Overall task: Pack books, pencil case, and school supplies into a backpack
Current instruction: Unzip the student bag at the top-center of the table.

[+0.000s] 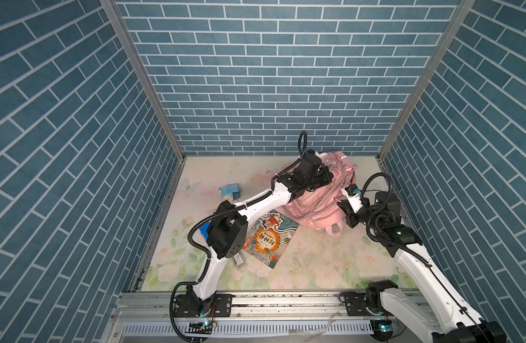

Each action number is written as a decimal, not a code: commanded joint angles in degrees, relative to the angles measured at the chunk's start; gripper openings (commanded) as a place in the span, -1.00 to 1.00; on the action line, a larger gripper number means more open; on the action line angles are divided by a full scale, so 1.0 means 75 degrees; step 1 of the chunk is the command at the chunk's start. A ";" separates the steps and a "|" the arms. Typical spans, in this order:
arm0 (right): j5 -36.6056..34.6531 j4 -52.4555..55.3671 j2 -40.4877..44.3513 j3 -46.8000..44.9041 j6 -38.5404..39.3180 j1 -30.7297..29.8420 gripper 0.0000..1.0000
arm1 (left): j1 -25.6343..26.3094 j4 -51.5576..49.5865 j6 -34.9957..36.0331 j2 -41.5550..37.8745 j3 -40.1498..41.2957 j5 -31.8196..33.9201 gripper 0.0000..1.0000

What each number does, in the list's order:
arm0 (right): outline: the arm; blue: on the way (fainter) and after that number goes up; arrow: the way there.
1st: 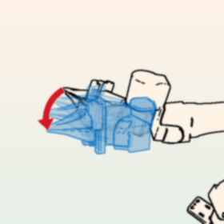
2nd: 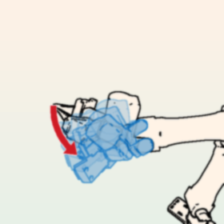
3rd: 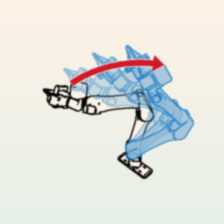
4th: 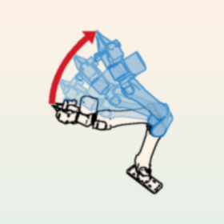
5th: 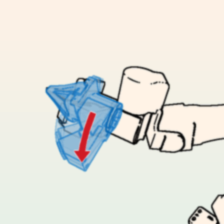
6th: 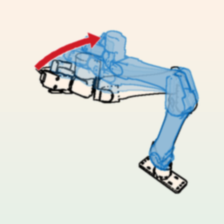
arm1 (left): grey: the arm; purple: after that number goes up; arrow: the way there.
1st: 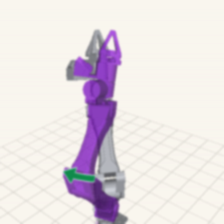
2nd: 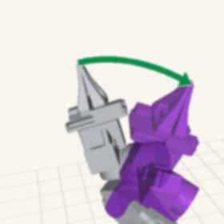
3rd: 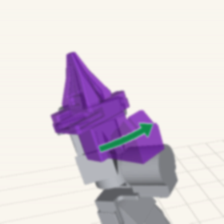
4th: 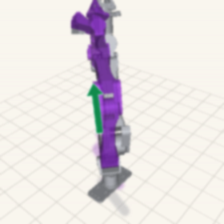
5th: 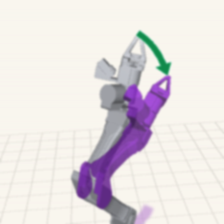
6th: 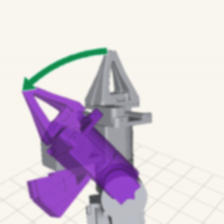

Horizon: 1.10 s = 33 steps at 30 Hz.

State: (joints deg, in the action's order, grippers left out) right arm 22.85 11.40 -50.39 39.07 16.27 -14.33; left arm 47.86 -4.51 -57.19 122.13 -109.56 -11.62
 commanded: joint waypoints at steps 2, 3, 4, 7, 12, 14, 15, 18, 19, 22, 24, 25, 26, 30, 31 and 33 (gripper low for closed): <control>-0.0173 -0.0433 0.0158 -0.0470 -0.0331 -0.0537 -1.00 | 0.0031 0.0978 -0.0018 0.0217 -0.0957 0.0268 -1.00; -0.0260 -0.0527 0.0158 -0.0549 -0.0429 -0.0629 -1.00 | 0.0031 0.0893 -0.0007 0.0272 -0.1100 0.0329 -1.00; -0.0320 -0.0630 0.0177 -0.0630 -0.0511 -0.0708 -1.00 | 0.0029 0.0823 0.0019 0.0338 -0.1270 0.0376 -1.00; -0.0453 -0.0840 0.0250 -0.0789 -0.0796 -0.0808 -1.00 | 0.0032 0.0421 0.0173 0.0608 -0.1943 0.0535 -1.00; -0.0417 -0.0979 0.0200 -0.0756 -0.1371 -0.0891 -1.00 | 0.0041 -0.0295 0.0369 0.1161 -0.3083 0.0858 -1.00; -0.0589 -0.1068 0.0054 -0.0814 -0.1742 -0.1123 -1.00 | 0.0043 -0.0482 0.0332 0.1396 -0.3531 0.0979 -1.00; -0.0767 -0.1144 -0.0016 -0.0865 -0.1900 -0.1266 -1.00 | 0.0052 -0.0493 0.0307 0.1486 -0.3662 0.1008 -1.00; -0.1276 -0.1512 -0.0187 -0.1096 -0.2349 -0.1750 -1.00 | 0.0073 -0.0488 0.0171 0.1666 -0.3932 0.1139 -1.00; -0.1285 -0.1698 -0.0250 -0.1178 -0.2461 -0.1861 -1.00 | 0.0075 -0.0486 0.0118 0.1711 -0.3993 0.1193 -1.00; -0.1324 -0.2234 -0.0465 -0.1336 -0.2700 -0.2101 -1.00 | 0.0106 -0.0462 0.0039 0.1816 -0.4166 0.1335 -1.00; -0.1348 -0.2496 -0.0677 -0.1387 -0.2765 -0.2156 -1.00 | 0.0118 -0.0475 -0.0045 0.1866 -0.4222 0.1415 -1.00; -0.1342 -0.2642 -0.0808 -0.1400 -0.2799 -0.2165 -1.00 | 0.0124 -0.0461 -0.0101 0.1869 -0.4225 0.1476 -1.00; -0.1313 -0.2788 -0.0954 -0.1412 -0.2834 -0.2168 -1.00 | 0.0124 -0.0417 -0.0137 0.1883 -0.4224 0.1524 -1.00; -0.1279 -0.2867 -0.1308 -0.1284 -0.2835 -0.2191 -1.00 | 0.0138 -0.0423 -0.0297 0.1851 -0.4287 0.1804 -1.00; -0.1410 -0.2734 -0.1289 -0.1252 -0.2843 -0.2193 -1.00 | 0.0130 -0.0463 -0.0268 0.1814 -0.4306 0.1887 -1.00; -0.1898 -0.2476 -0.1047 -0.1285 -0.2839 -0.2174 -1.00 | 0.0081 -0.0553 -0.0296 0.1715 -0.4306 0.1951 -1.00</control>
State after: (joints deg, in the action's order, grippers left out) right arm 11.68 -6.72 -59.90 28.73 -3.25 -30.28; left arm 48.77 -16.40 -57.93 137.69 -137.86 -0.51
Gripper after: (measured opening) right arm 0.078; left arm 0.090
